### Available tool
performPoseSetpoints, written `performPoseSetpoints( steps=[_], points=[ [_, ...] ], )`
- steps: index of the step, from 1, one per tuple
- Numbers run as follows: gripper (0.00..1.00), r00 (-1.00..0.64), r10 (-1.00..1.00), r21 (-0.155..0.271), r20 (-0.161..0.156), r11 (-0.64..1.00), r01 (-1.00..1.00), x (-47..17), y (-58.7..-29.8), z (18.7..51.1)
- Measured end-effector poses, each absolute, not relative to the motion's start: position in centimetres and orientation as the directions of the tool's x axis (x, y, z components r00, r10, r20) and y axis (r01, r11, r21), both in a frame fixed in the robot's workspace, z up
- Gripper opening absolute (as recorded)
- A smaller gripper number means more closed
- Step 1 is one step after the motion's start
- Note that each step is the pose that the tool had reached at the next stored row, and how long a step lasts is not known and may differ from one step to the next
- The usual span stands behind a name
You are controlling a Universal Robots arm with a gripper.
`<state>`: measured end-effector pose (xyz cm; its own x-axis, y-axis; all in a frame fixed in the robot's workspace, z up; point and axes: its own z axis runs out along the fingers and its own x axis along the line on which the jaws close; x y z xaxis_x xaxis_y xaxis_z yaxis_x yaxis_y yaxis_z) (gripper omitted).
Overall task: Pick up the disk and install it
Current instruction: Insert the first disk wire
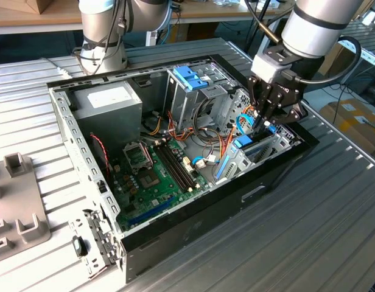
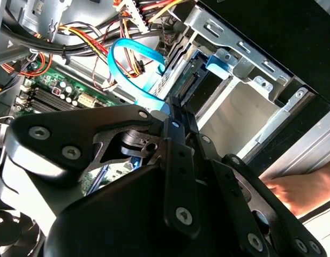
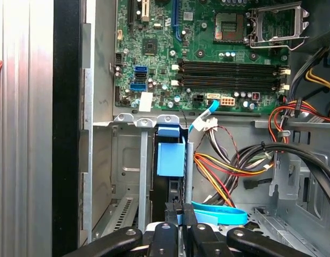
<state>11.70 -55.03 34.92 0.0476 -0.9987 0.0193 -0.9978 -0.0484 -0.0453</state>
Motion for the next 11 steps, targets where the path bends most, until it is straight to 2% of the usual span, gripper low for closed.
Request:
performPoseSetpoints(
  steps=[11],
  points=[
    [0.16,0.054,-0.998,-0.048,0.020,-0.055,-0.997,11.53,-55.14,34.73]
  ],
)
